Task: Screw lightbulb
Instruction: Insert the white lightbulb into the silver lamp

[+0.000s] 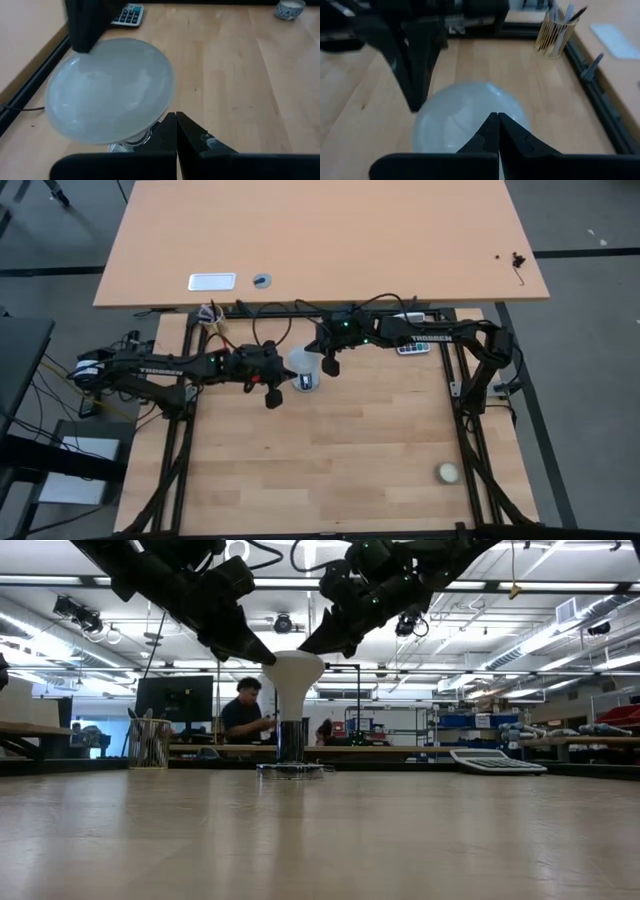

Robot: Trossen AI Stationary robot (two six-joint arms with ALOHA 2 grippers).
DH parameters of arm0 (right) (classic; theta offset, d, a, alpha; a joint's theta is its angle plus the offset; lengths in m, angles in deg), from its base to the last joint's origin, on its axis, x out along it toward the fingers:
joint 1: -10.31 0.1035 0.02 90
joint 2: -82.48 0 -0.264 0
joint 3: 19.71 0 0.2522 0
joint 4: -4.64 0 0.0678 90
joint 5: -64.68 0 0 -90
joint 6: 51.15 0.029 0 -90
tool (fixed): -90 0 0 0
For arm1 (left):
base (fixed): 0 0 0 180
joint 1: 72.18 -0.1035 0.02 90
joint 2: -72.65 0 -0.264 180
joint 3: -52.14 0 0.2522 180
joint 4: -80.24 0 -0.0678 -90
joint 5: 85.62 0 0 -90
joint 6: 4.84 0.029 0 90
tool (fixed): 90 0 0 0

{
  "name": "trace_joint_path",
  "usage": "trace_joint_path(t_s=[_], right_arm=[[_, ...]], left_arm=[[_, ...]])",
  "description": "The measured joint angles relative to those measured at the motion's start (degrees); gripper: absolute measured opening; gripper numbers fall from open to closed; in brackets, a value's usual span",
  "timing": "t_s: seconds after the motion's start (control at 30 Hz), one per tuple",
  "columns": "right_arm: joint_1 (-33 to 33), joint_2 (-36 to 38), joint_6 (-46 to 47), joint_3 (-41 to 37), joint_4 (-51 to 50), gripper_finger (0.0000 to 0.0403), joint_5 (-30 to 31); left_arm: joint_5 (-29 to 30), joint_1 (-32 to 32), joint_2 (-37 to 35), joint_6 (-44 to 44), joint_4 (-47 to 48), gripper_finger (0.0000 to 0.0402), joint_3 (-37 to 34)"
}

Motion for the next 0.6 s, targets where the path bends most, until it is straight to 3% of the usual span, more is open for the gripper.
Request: trace_joint_path(t_s=[0.6], right_arm=[[0.8, 0.1, 1.5, 0.0, -3.0, 0.0008, 0.2]], left_arm=[[4.9, -4.0, 0.0, -0.2, 1.4, 0.0, -0.1]])
